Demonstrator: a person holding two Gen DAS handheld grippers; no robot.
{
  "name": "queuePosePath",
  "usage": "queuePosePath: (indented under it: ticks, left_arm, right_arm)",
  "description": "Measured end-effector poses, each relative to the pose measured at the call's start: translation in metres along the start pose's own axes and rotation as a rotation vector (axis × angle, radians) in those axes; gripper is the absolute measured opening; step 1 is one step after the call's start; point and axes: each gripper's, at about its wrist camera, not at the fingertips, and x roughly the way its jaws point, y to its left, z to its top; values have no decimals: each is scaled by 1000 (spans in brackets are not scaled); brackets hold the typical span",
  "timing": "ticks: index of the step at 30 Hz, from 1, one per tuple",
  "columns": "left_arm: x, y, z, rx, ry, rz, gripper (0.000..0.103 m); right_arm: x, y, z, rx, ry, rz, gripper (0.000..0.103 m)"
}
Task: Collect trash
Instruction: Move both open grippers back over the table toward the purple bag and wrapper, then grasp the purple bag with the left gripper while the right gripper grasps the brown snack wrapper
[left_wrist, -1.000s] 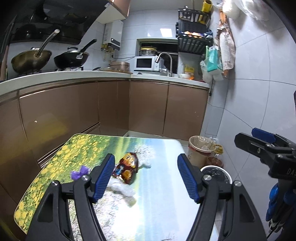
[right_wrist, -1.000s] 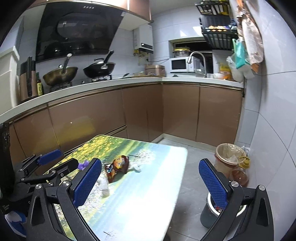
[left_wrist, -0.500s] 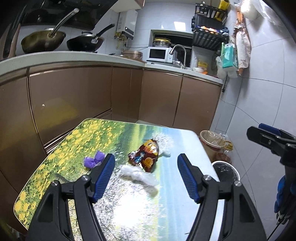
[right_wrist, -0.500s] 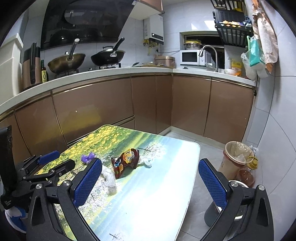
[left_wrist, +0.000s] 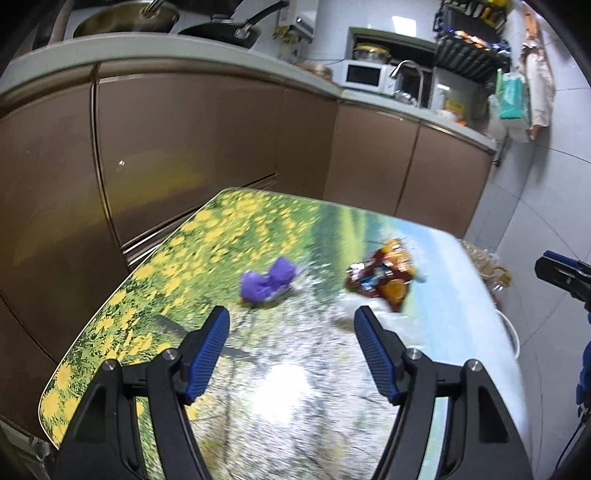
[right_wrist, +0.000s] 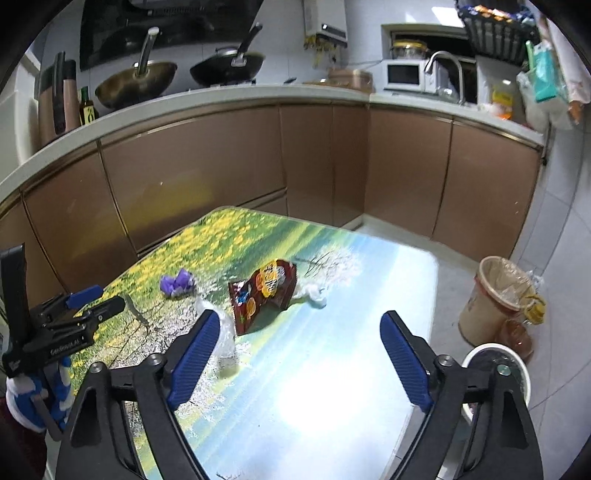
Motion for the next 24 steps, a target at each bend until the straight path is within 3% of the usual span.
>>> queuePosePath:
  ticks: [10,16,22,24]
  left_arm:
    - [54,23,15,10,60,-13,68]
    - [87,19,26,69,78,-28,68]
    - [112,13,34,137,81,-12,68]
    - [123,11,34,160,94,-7,68]
  right_arm:
    - [94,9,18,-1,114,106,81]
    - [155,8,17,78,220,162,64]
    - [181,10,15,126,272,183,52]
    - [188,10,14,137,280,189,43]
